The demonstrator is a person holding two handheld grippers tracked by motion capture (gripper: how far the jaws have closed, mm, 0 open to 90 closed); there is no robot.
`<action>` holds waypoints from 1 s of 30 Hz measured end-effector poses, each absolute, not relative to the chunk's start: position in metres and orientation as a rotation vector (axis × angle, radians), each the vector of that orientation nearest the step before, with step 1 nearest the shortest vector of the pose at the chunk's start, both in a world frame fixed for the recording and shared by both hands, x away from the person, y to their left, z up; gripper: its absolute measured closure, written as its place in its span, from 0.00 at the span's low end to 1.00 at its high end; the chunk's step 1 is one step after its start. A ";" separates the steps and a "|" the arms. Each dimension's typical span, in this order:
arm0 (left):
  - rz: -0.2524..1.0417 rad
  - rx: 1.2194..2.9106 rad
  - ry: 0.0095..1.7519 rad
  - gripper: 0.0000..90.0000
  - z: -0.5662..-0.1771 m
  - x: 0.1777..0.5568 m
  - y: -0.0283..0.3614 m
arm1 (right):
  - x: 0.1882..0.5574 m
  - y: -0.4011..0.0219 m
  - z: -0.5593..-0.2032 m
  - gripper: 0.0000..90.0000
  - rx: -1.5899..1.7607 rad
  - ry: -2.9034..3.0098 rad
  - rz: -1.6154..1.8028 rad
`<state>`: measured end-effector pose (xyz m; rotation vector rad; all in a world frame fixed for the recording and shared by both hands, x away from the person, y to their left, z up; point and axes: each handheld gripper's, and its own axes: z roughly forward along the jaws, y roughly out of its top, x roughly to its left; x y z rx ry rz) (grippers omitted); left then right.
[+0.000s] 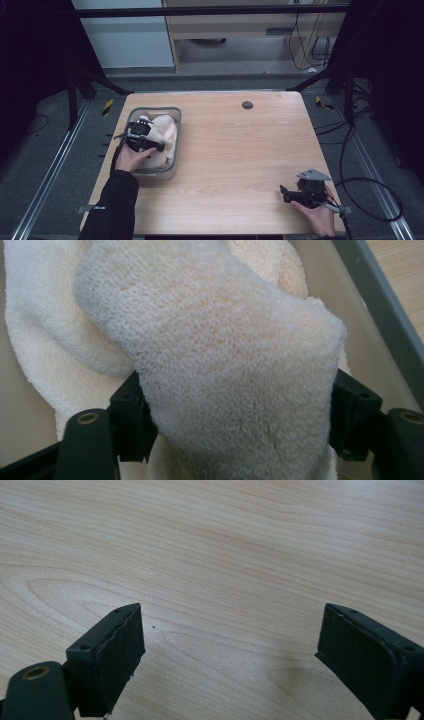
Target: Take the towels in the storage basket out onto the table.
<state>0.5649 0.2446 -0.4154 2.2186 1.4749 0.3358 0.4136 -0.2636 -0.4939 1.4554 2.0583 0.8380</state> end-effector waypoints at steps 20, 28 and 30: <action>0.339 2.138 1.483 0.60 -0.397 0.549 0.257 | 0.413 -0.264 -0.493 0.13 1.460 2.057 0.844; 0.378 2.086 1.435 0.60 -0.371 0.537 0.264 | 0.413 -0.264 -0.493 0.13 1.464 2.056 0.840; 0.387 2.077 1.425 0.60 -0.365 0.535 0.264 | 0.413 -0.264 -0.493 0.12 1.464 2.056 0.841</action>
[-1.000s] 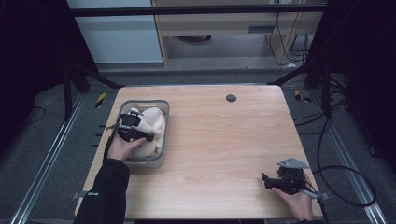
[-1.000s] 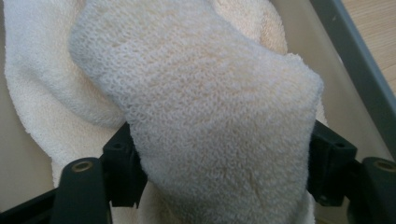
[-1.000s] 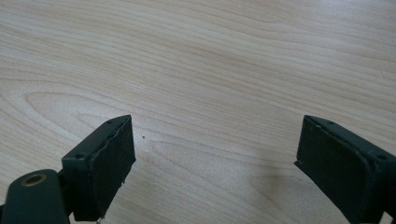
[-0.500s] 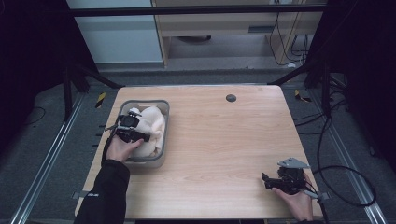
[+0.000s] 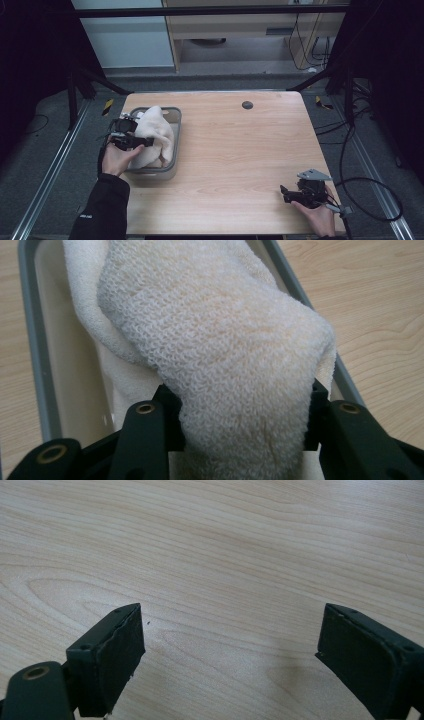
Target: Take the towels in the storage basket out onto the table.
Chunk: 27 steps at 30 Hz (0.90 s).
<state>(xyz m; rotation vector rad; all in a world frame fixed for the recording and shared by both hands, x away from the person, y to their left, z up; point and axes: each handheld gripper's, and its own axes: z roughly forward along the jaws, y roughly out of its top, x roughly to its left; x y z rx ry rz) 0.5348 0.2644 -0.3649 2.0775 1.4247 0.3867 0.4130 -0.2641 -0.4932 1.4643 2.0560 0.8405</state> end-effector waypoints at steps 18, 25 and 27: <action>0.470 2.012 1.317 0.60 -0.301 0.518 0.269 | 0.413 -0.265 -0.493 0.12 1.467 2.055 0.843; 0.485 1.991 1.284 0.60 -0.282 0.512 0.271 | 0.413 -0.266 -0.493 0.12 1.466 2.056 0.843; 0.491 1.980 1.281 0.60 -0.277 0.510 0.272 | 0.413 -0.266 -0.493 0.12 1.467 2.055 0.843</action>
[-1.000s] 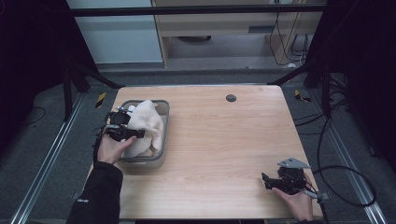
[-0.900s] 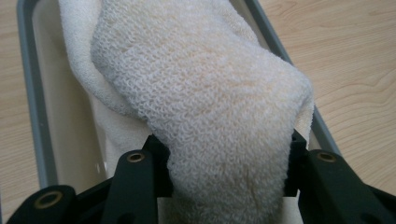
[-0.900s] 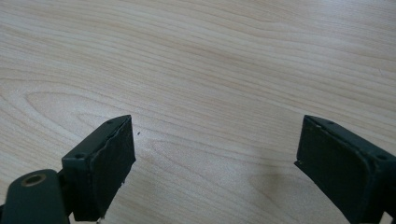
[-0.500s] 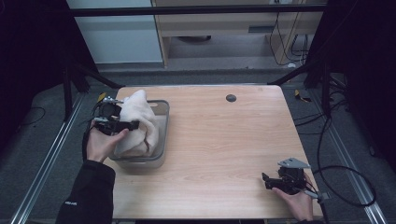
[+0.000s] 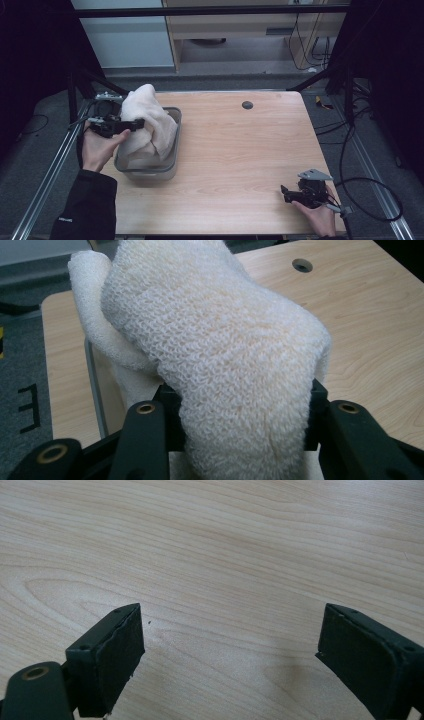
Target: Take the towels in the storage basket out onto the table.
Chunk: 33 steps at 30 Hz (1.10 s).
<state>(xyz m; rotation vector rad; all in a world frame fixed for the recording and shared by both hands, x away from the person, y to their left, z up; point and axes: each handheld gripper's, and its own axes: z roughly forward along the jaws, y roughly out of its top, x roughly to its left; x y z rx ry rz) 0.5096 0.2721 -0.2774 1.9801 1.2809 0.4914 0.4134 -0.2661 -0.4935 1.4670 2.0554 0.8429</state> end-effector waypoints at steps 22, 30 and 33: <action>0.482 1.957 1.142 0.60 -0.226 0.480 0.264 | 0.413 -0.267 -0.493 0.12 1.468 2.057 0.842; 0.477 1.981 1.078 0.60 -0.215 0.474 0.242 | 0.413 -0.268 -0.493 0.12 1.475 2.048 0.851; 0.466 1.986 1.053 0.60 -0.213 0.473 0.234 | 0.413 -0.268 -0.492 0.12 1.477 2.048 0.848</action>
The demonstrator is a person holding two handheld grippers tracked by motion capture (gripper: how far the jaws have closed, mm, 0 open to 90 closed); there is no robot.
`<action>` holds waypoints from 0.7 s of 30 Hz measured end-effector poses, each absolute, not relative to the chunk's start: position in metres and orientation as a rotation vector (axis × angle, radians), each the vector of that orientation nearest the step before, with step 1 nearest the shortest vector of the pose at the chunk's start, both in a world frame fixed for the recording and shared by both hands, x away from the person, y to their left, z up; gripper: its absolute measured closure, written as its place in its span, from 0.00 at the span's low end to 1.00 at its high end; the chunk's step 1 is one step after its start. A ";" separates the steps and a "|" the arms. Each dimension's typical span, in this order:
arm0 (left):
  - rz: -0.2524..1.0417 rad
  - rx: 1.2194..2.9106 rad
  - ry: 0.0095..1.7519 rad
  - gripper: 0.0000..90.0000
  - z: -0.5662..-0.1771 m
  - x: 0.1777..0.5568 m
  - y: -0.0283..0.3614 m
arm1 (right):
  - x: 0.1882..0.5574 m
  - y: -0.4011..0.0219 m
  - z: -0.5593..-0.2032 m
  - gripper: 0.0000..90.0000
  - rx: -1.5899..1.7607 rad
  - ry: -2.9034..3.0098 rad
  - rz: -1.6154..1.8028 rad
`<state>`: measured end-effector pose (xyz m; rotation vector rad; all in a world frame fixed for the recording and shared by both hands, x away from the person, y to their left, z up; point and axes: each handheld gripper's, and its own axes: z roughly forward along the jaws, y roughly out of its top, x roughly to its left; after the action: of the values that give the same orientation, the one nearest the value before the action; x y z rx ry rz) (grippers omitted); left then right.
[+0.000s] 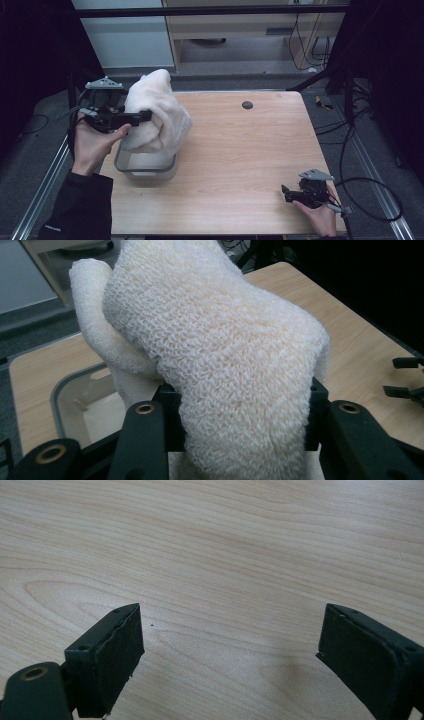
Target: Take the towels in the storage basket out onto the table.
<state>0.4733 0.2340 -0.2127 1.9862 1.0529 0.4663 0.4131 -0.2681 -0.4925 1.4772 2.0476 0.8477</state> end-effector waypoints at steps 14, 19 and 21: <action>0.419 2.065 0.953 0.59 -0.216 0.476 0.181 | 0.413 -0.270 -0.492 0.12 1.470 2.046 0.849; 0.402 2.094 0.925 0.59 -0.220 0.476 0.164 | 0.413 -0.270 -0.492 0.12 1.475 2.044 0.851; 0.398 2.111 0.914 0.59 -0.222 0.476 0.158 | 0.413 -0.270 -0.492 0.12 1.474 2.044 0.852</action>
<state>0.4763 0.1581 -0.2218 2.1107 0.9140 0.3976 0.4127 -0.2702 -0.4918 1.4744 2.0439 0.8518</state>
